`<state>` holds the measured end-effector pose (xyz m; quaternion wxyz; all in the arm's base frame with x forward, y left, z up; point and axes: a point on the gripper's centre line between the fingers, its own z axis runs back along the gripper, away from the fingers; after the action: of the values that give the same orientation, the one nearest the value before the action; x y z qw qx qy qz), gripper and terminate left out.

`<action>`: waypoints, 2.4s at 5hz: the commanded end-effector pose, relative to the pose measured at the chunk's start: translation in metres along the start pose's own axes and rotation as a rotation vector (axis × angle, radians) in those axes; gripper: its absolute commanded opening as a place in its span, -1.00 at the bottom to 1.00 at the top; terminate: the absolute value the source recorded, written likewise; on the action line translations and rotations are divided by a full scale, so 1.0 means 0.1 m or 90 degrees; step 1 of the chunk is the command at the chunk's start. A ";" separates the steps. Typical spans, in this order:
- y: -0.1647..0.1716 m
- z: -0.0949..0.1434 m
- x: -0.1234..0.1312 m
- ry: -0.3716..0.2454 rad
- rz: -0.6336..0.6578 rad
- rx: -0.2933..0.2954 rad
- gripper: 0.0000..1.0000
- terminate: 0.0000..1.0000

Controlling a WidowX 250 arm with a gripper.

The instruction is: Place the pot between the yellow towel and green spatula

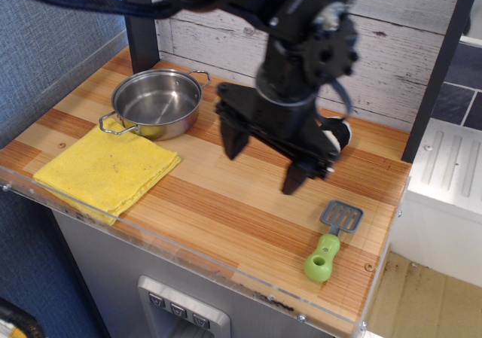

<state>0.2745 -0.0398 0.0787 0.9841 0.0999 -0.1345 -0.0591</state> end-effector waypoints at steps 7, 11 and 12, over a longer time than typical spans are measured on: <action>1.17 -0.45 0.46 0.041 0.001 0.147 1.00 -1.00; 1.31 -0.97 0.48 0.072 0.019 0.108 -1.00 -1.00; 1.34 -0.96 0.46 0.077 0.026 0.117 -1.00 -1.00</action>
<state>0.3539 0.0953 0.0155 0.9800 0.1852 -0.0678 -0.0255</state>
